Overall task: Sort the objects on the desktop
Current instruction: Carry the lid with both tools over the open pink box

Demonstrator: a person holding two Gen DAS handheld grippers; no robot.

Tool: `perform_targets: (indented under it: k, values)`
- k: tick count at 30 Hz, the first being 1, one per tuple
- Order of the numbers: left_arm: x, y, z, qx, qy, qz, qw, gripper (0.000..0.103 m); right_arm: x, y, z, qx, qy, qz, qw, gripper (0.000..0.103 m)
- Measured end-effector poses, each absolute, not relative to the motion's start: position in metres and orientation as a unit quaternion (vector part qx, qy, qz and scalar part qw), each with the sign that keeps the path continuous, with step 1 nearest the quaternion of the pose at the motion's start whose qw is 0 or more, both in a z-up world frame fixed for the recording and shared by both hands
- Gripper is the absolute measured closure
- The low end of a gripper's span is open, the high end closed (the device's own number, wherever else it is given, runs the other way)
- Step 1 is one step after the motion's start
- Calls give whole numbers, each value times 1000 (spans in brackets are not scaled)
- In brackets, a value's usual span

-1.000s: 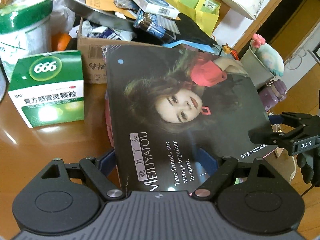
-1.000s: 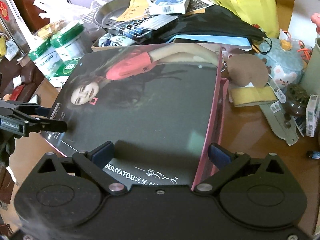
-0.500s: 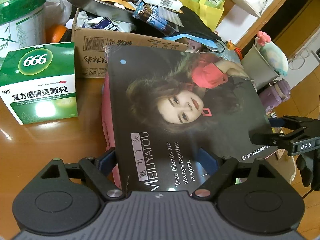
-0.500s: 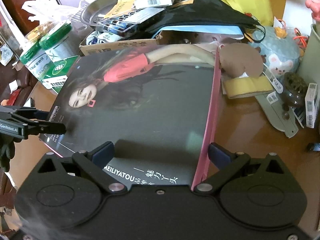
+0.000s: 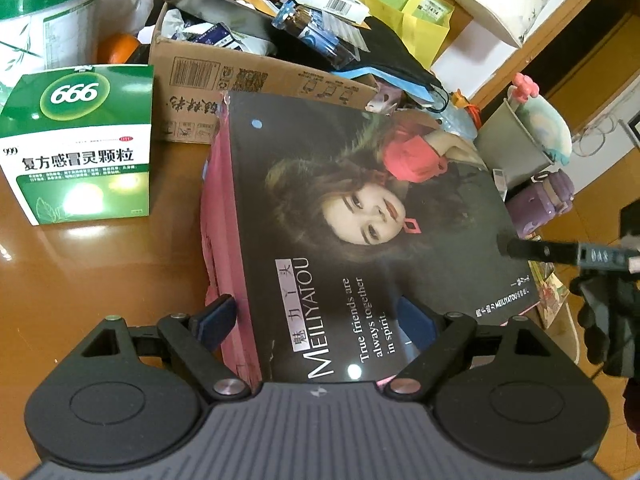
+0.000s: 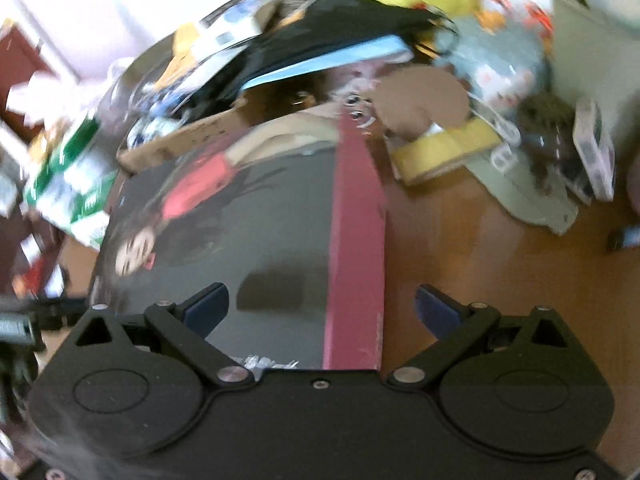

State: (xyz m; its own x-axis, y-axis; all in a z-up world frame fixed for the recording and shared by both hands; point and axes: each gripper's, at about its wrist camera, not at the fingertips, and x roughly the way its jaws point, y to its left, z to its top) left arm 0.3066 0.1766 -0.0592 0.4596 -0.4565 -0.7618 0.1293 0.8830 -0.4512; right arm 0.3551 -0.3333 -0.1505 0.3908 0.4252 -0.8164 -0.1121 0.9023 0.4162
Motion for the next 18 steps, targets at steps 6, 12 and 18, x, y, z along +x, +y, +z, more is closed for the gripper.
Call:
perform_targets:
  k: [6, 12, 18]
  values:
    - [306, 175, -60, -177, 489, -179, 835, 16, 366, -357, -182, 286, 552, 155, 768, 3]
    - [303, 175, -60, -181, 485, -193, 834, 16, 361, -346, -189, 295, 563, 184, 750, 6]
    - [305, 188, -62, -195, 479, -184, 836, 16, 359, -348, -190, 323, 570, 198, 729, 7]
